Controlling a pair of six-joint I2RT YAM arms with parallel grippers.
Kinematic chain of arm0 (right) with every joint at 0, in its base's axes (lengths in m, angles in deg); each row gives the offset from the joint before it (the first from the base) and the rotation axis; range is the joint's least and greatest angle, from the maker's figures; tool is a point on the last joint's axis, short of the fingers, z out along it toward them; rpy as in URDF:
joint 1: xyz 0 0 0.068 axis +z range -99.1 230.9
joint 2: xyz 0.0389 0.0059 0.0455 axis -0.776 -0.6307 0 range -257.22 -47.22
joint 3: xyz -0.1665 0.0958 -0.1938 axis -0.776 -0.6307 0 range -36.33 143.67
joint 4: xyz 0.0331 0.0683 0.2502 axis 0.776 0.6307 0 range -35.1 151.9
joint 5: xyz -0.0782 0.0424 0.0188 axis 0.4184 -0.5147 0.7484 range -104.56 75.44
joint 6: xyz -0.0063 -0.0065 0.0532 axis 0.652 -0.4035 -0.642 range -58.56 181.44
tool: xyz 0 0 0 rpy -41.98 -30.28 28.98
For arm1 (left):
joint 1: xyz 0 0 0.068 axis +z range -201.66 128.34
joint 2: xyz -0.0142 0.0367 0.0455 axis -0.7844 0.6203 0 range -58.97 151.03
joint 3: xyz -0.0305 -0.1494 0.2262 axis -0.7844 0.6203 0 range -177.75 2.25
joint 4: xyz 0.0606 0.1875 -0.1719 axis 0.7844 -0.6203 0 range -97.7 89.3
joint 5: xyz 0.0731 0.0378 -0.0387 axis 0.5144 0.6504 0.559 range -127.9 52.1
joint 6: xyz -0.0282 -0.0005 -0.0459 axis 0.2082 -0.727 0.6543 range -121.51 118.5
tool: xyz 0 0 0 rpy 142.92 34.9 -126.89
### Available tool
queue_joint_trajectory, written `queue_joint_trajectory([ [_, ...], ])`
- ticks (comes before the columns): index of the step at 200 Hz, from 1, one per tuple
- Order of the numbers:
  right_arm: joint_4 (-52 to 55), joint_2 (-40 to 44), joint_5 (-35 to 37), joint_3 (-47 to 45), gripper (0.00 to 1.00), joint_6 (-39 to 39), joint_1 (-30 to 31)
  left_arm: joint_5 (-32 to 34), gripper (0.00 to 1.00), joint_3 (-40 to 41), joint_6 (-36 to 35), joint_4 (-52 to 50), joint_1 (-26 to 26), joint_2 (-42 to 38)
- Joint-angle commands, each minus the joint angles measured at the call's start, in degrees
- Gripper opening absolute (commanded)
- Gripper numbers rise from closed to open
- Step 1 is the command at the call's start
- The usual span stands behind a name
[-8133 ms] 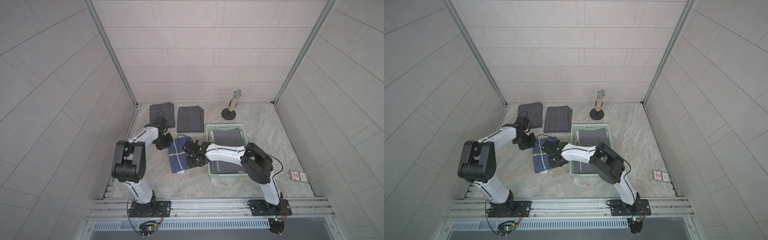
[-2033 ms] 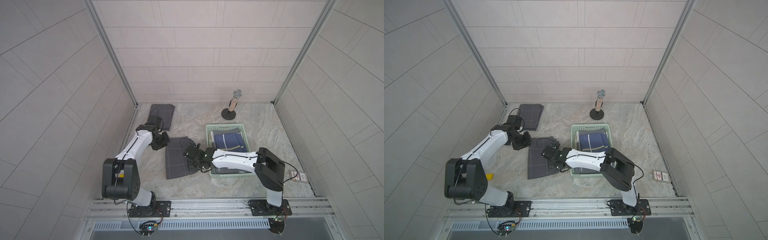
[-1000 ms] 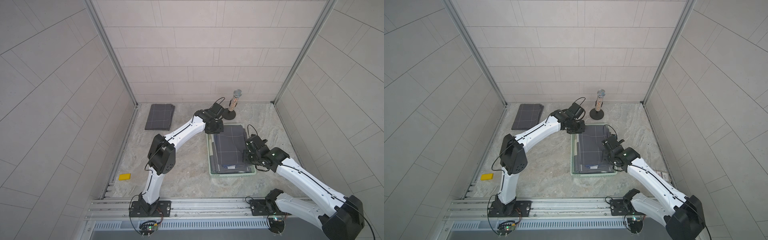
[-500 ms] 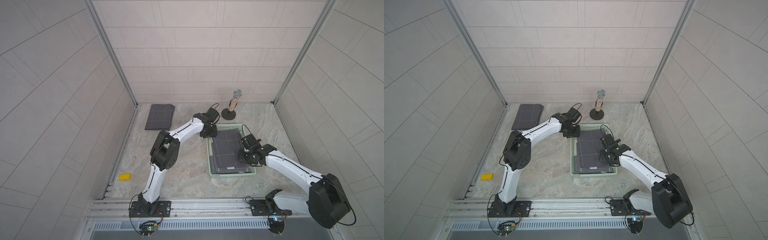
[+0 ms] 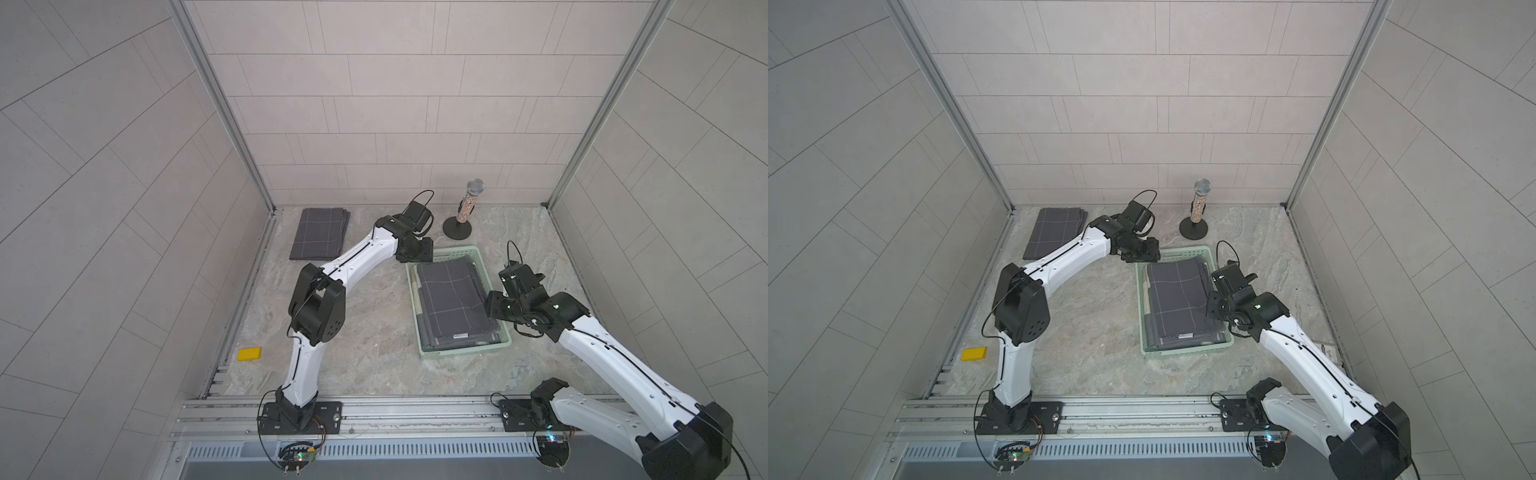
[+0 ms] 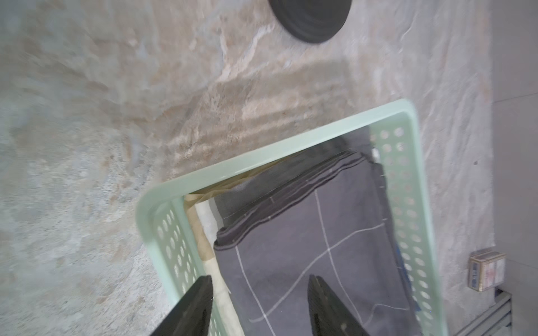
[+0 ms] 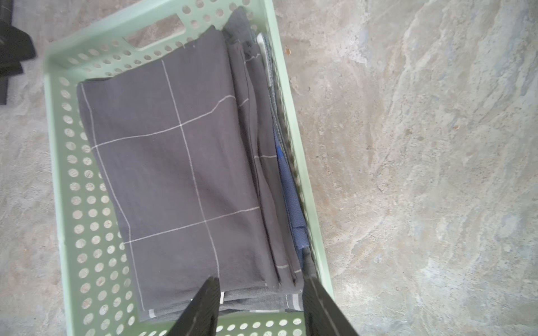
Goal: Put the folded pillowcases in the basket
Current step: Place the pillowcase in the basket, then move the pillowcase to the center of the board.
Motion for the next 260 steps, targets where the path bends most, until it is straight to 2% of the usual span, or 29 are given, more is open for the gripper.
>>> queue_joint_trajectory([
  [1,2.6,1.4,0.3,-0.1,0.5,-1.0,1.4,5.2,0.51,2.6,-2.2,-2.2,5.7,-5.3],
  [38,2.1,4.0,-1.1,-0.1,0.5,-2.2,3.5,6.8,0.48,5.1,-1.2,-4.6,20.6,-3.7],
  [70,1.0,4.9,-2.9,0.1,0.5,-2.0,4.1,5.1,0.48,3.2,-1.6,-4.3,29.2,2.4],
  [104,-6.9,2.3,-5.5,-3.8,0.41,-2.5,5.4,4.6,0.48,-2.8,0.0,-1.9,31.9,13.1],
  [133,-11.2,-1.1,-7.5,-5.9,0.39,-2.8,6.1,8.6,0.48,-16.1,-1.8,-9.4,32.8,23.4],
  [168,-12.4,-2.7,-7.9,-5.7,0.39,-1.8,6.2,7.2,0.46,-16.5,0.1,-12.7,34.6,25.8],
  [184,-12.5,-3.4,-8.5,-4.5,0.38,-1.6,6.2,6.0,0.45,-11.0,1.0,-12.4,34.5,24.3],
  [223,-9.6,-2.1,-8.0,0.2,0.38,-1.2,6.5,-1.1,0.41,15.0,8.1,0.0,32.2,13.0],
  [239,-7.3,-0.5,-7.0,2.1,0.38,-1.2,7.1,-3.6,0.4,25.7,11.9,6.1,30.0,7.3],
  [250,-5.8,1.1,-6.4,3.0,0.38,-1.5,7.5,-4.8,0.39,32.9,16.9,9.3,28.5,2.9],
  [260,-4.2,2.6,-5.8,3.7,0.39,-2.0,8.0,-6.1,0.37,40.3,21.5,16.0,26.6,-2.1],
])
